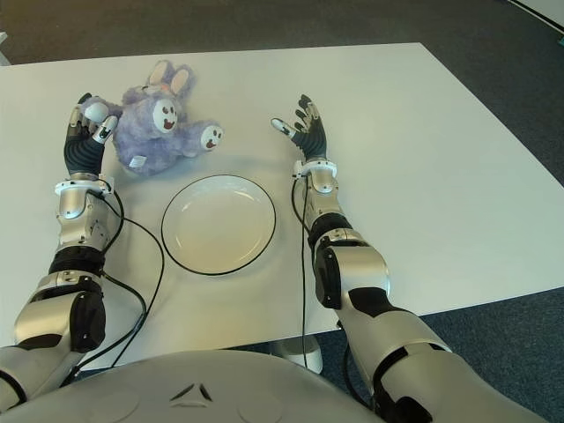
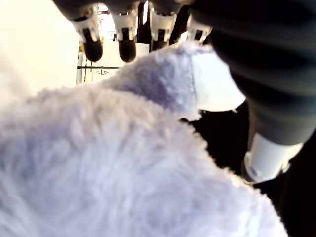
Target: Put the doll into the plate.
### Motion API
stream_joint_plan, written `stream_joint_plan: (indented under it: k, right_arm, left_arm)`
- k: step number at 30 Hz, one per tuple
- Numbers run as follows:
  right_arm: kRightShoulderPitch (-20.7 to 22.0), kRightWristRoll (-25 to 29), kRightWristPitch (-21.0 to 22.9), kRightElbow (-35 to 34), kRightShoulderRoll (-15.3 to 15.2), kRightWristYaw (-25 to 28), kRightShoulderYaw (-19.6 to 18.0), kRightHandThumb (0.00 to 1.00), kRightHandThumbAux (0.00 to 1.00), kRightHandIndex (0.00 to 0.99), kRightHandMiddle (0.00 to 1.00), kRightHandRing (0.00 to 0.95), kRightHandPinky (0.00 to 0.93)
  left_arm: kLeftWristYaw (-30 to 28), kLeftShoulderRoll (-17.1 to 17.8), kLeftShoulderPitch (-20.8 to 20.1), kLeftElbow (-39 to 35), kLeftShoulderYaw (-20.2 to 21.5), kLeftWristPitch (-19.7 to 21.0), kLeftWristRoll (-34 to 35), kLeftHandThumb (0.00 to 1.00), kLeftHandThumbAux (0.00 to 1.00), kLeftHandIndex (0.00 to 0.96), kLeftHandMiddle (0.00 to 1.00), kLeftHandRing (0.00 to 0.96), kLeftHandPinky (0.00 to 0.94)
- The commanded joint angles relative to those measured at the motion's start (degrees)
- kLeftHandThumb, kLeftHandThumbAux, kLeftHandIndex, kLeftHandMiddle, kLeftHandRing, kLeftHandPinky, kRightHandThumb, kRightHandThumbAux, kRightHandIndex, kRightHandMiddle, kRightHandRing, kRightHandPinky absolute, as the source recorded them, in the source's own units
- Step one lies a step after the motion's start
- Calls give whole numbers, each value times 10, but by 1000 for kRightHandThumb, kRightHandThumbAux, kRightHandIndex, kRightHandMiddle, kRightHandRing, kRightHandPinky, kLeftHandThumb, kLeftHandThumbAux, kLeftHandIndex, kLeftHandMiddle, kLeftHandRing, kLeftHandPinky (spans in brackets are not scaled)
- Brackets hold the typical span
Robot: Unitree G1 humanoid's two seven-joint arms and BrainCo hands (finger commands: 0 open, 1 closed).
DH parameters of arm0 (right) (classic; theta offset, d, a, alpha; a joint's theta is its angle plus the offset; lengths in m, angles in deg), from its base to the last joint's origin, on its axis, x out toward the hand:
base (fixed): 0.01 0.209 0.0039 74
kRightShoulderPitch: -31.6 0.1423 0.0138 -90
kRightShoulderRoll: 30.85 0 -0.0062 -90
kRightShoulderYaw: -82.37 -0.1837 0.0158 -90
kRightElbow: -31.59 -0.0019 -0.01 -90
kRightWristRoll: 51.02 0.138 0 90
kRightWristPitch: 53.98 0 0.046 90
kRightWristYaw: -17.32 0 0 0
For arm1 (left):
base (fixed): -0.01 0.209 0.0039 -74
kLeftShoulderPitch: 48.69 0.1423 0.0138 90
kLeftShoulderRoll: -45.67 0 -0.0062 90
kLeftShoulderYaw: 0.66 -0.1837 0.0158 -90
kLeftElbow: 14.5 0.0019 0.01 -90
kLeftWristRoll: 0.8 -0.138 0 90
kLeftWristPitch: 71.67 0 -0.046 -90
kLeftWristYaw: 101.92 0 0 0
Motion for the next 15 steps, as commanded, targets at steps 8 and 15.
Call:
stream_joint_plan:
  k: [8, 15]
  right_arm:
    - [-24, 2, 9, 15, 9, -2, -2, 33, 734, 32, 63, 70, 94]
    - [-23, 1, 11, 16, 8, -3, -1, 30, 732, 35, 66, 75, 102]
  left_arm:
    - [5, -19, 37, 31, -4, 8, 3, 91, 657, 0, 81, 60, 36]
    - [7, -19, 32, 34, -3, 11, 3, 94, 663, 0, 82, 64, 45]
